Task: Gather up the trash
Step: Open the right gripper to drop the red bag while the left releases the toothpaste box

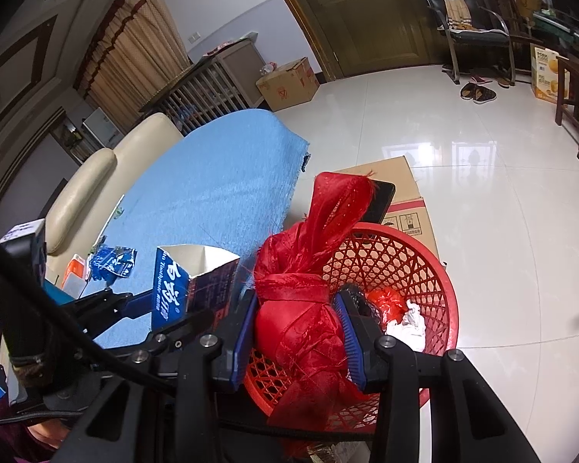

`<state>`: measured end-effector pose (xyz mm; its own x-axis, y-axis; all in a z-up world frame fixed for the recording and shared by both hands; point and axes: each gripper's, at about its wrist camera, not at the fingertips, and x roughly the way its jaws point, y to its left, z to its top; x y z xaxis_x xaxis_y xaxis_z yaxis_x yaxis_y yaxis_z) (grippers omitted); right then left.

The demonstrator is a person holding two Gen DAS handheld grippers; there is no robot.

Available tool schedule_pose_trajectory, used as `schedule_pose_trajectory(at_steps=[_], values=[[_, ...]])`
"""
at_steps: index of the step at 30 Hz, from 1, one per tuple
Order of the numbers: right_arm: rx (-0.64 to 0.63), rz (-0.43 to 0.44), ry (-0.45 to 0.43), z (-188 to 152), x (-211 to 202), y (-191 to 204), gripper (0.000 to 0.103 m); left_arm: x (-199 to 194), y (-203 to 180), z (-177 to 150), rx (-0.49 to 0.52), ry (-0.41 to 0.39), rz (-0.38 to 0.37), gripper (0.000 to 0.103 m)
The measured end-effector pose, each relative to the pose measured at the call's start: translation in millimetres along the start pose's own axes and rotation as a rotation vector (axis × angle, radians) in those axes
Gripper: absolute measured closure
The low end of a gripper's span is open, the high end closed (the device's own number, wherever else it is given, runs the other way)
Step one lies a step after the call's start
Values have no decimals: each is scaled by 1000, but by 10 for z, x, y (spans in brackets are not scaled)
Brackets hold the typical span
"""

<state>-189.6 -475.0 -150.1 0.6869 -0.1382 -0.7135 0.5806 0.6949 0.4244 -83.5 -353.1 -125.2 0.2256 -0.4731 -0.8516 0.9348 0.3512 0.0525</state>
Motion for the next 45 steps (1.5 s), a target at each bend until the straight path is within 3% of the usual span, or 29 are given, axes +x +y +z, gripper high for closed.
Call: schedule_pose_trajectory(at_steps=[24,38,45], values=[[27,-16,32,-1,61,-38,58,47,-104,-28,37,3,-49,51],[61,-5,46,13,58,-68,49,23,-102,-20,37,-15,-59,51],[70,5,50,25,63,-56,48,12,-65,-26,31,-15,-58,45]])
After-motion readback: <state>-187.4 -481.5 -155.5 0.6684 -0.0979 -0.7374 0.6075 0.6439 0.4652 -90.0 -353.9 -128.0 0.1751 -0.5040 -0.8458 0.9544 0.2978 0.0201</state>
